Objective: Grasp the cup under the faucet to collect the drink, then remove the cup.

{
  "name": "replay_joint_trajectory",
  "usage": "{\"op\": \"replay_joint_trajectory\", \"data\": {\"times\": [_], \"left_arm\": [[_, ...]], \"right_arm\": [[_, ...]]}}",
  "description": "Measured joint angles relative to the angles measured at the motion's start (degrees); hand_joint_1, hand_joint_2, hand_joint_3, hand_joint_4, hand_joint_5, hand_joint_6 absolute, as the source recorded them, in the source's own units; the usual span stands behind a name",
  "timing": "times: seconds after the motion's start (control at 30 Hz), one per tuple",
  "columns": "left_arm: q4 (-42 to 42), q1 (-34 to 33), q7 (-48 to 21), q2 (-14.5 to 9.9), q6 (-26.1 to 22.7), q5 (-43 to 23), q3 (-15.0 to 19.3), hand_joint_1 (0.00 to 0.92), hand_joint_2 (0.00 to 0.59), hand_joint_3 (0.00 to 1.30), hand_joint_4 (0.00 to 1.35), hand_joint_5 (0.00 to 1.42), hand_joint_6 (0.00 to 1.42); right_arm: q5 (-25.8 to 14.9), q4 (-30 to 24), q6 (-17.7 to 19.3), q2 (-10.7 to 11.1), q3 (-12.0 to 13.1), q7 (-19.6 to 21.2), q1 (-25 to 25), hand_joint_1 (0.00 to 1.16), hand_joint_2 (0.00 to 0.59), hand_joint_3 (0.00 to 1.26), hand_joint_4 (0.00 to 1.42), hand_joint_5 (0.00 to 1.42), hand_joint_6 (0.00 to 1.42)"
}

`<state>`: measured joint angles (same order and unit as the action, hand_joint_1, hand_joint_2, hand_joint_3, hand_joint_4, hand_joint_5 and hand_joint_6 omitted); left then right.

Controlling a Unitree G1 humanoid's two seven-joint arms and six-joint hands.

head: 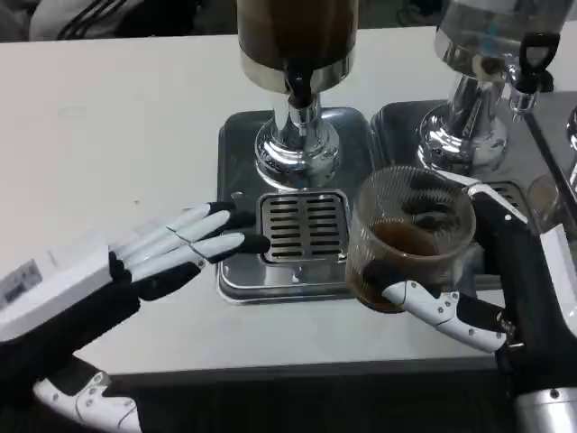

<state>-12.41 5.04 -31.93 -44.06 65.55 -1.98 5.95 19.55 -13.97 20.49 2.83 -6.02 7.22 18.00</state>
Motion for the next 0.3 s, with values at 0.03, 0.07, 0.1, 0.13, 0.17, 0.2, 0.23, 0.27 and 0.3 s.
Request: {"op": "replay_joint_trajectory", "data": {"times": [0.03,0.07,0.1,0.13,0.17,0.2,0.23,0.27,0.3], "left_arm": [[-0.1,-0.1,0.0,0.0,0.0,0.0,0.0,0.0,0.037,0.13,0.0,0.0,0.04],[-0.1,-0.1,0.0,0.0,0.0,0.0,0.0,0.0,0.037,0.13,0.0,0.0,0.04],[-0.3,-0.1,0.0,0.0,0.0,0.0,0.0,0.0,0.037,0.13,0.0,0.0,0.04],[-0.3,-0.1,0.0,0.0,0.0,0.0,0.0,0.0,0.037,0.14,0.0,0.0,0.04],[-0.4,-0.1,0.0,0.0,0.0,0.0,0.0,0.0,0.037,0.14,0.0,0.0,0.04],[-0.4,-0.1,0.0,0.0,0.0,0.0,0.0,0.0,0.037,0.14,0.0,0.0,0.04],[-0.4,-0.1,0.0,-0.1,0.0,0.0,0.0,0.0,0.037,0.14,0.0,0.0,0.04],[-0.4,-0.1,0.0,-0.1,0.0,0.0,0.0,0.0,0.037,0.14,0.0,0.0,0.04],[-0.4,-0.1,0.0,-0.1,0.0,0.0,0.0,0.0,0.037,0.14,0.0,0.0,0.04]], "right_arm": [[0.0,0.0,0.0,0.0,0.0,0.0,0.0,0.87,0.172,0.76,0.97,1.13,1.42],[0.0,0.0,0.0,0.0,0.0,0.0,0.0,0.87,0.172,0.76,0.97,1.13,1.42],[0.0,0.0,0.0,0.0,0.0,0.0,0.0,0.87,0.172,0.76,0.97,1.13,1.42],[0.0,0.0,0.0,0.0,0.0,0.0,0.0,0.87,0.172,0.76,0.97,1.13,1.42],[0.0,0.0,0.0,0.0,0.0,0.0,0.0,0.87,0.172,0.76,0.97,1.13,1.42],[0.0,0.0,0.0,0.0,0.0,0.0,0.0,0.87,0.172,0.76,0.97,1.13,1.42],[0.0,0.0,0.0,0.0,0.0,0.0,0.0,0.87,0.172,0.77,0.97,1.13,1.42],[0.0,0.0,0.0,0.0,0.0,0.0,0.0,0.87,0.172,0.77,0.97,1.13,1.42],[0.0,0.0,0.0,0.0,0.0,0.0,0.0,0.87,0.172,0.77,0.97,1.13,1.42]]}}
